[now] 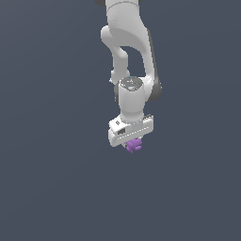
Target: Pick up the object and move it to a goal position.
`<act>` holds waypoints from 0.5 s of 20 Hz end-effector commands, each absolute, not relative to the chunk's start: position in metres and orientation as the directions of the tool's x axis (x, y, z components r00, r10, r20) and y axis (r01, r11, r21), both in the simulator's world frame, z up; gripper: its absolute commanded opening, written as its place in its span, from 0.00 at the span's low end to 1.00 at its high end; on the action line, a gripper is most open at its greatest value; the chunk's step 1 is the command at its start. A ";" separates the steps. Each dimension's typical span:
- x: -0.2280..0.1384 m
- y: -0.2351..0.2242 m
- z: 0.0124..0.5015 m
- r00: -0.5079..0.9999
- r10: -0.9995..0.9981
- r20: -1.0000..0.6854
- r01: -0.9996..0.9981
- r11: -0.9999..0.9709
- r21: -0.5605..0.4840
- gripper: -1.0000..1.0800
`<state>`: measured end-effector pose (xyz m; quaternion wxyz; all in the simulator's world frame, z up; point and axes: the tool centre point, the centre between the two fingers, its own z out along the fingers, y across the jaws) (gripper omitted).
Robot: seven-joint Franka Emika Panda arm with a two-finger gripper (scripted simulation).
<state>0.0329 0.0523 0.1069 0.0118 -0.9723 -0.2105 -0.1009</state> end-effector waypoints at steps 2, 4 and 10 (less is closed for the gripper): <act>0.054 0.049 0.135 0.853 0.444 0.275 0.453 -0.891 0.034 0.00; 0.065 0.048 0.152 0.828 0.463 0.316 0.475 -0.879 0.043 0.00; 0.091 0.045 0.200 0.749 0.510 0.424 0.533 -0.843 0.072 0.00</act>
